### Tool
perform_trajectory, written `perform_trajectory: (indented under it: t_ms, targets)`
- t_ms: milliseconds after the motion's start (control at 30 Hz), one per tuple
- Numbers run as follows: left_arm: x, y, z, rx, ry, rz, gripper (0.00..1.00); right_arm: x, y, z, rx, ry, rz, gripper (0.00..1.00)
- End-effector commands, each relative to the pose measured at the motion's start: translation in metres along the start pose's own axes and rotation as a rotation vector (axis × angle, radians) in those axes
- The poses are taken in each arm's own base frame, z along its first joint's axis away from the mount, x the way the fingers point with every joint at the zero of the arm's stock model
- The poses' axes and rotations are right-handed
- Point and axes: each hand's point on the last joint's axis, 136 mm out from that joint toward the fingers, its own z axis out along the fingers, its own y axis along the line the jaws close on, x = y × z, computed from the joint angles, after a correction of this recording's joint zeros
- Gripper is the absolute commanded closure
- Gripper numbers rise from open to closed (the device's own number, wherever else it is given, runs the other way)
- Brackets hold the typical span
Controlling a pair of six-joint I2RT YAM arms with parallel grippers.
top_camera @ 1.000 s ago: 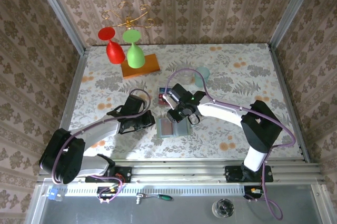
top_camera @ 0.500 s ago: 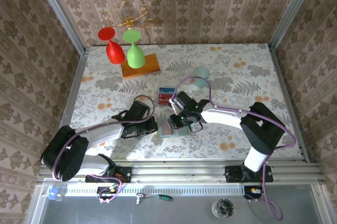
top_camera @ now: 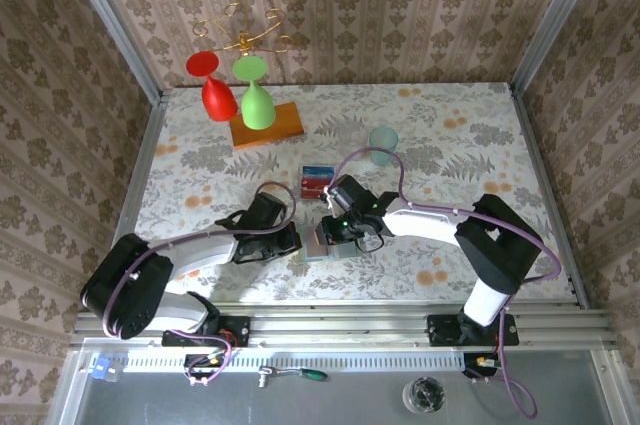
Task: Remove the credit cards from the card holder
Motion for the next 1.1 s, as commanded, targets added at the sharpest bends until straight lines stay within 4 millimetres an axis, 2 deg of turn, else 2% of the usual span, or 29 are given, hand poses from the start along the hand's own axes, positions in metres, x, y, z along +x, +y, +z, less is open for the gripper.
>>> perform_trajectory:
  t_ms: [0,333,667,867,1067]
  targets:
    - [0.0,0.004,0.003,-0.023,0.006,0.001,0.94,-0.002,0.01,-0.001,-0.032,-0.004,0.044,0.75]
    - [-0.005,0.002,0.003,-0.03,0.011,0.006,0.94,-0.006,0.01,0.008,-0.04,-0.001,0.103,0.74]
    - [-0.007,0.003,0.002,-0.024,0.018,0.006,0.94,-0.008,0.009,0.012,-0.028,0.003,0.128,0.67]
    - [-0.006,0.004,0.002,-0.02,0.026,0.004,0.94,-0.011,0.013,0.014,-0.056,-0.001,0.145,0.66]
    - [-0.003,0.006,0.001,-0.022,0.028,0.002,0.94,-0.006,0.013,0.023,-0.064,0.03,0.17,0.66]
